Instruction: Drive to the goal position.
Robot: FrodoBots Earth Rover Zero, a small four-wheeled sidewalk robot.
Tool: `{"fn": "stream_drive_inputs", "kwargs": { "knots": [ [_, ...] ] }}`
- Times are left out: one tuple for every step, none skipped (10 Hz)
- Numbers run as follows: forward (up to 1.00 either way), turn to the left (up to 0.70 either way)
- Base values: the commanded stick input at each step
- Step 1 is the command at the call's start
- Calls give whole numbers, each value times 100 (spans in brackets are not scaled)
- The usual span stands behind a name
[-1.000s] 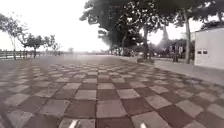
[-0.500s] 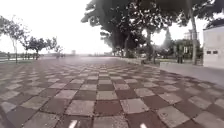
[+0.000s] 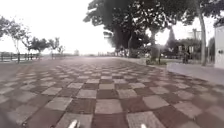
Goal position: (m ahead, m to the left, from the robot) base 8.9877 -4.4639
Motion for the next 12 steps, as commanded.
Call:
{"fn": "stream_drive_inputs", "kwargs": {
  "knots": [
    [70, 0],
    [70, 0],
    [70, 0],
    [70, 0],
    [70, 0],
    [70, 0],
    [70, 0],
    [70, 0],
    [70, 0],
    [70, 0],
    [70, 0],
    [70, 0]
  ]
}}
